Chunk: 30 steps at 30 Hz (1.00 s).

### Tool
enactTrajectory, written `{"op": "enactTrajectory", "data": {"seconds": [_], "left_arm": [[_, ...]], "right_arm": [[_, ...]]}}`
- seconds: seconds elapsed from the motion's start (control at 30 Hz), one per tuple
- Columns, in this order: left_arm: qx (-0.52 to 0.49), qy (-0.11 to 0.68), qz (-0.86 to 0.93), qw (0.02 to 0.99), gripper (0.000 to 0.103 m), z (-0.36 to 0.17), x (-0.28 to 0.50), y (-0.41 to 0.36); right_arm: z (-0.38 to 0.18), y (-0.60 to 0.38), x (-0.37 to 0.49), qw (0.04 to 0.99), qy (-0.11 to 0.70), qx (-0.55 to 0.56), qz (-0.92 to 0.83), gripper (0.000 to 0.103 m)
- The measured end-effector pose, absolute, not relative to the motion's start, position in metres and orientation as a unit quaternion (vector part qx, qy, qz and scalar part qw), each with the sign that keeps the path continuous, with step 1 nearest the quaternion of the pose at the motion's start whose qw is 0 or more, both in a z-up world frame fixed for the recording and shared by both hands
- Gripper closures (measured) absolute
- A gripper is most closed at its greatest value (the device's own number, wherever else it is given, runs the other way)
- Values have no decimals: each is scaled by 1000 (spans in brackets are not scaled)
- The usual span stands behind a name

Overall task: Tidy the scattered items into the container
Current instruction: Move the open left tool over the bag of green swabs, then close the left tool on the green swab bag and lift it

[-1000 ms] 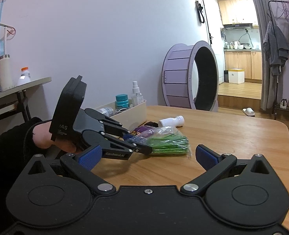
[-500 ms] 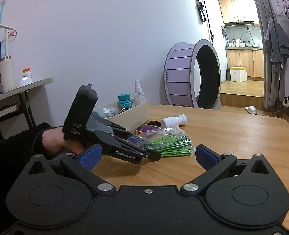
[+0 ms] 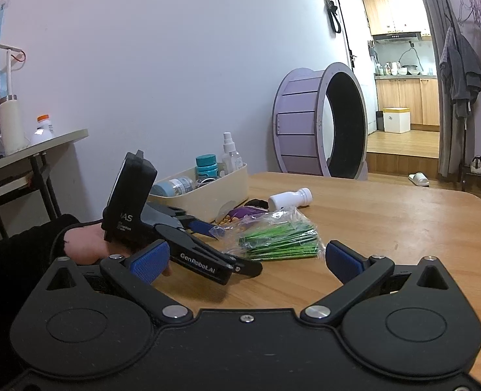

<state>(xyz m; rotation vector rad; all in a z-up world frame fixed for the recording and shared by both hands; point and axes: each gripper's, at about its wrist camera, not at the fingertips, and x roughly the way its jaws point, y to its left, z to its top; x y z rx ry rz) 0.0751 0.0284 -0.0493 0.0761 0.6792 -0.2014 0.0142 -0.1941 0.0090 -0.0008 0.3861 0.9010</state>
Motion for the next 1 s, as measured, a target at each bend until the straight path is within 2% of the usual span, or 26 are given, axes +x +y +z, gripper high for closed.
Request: {"op": "enactTrajectory", "data": {"seconds": [0.47,0.57,0.67,0.73,1.0], "left_arm": [[65,321,-119,937,0,-50,69,22],[44,322,-110,939,7,-50,72,29],[45,315,-127,939,23,-48,72,26],[53,310,-136,940,38,-47,71,22],[52,301,-146,941,80,-46,76,16]], "right_arm": [[7,-191,12,882,186,-7,432,0],[6,-191,12,883,187,-7,431,0],[7,-191,12,883,185,-7,431,0],[7,-191,11,883,184,-6,431,0],[7,-191,10,884,183,-8,429,0]]}}
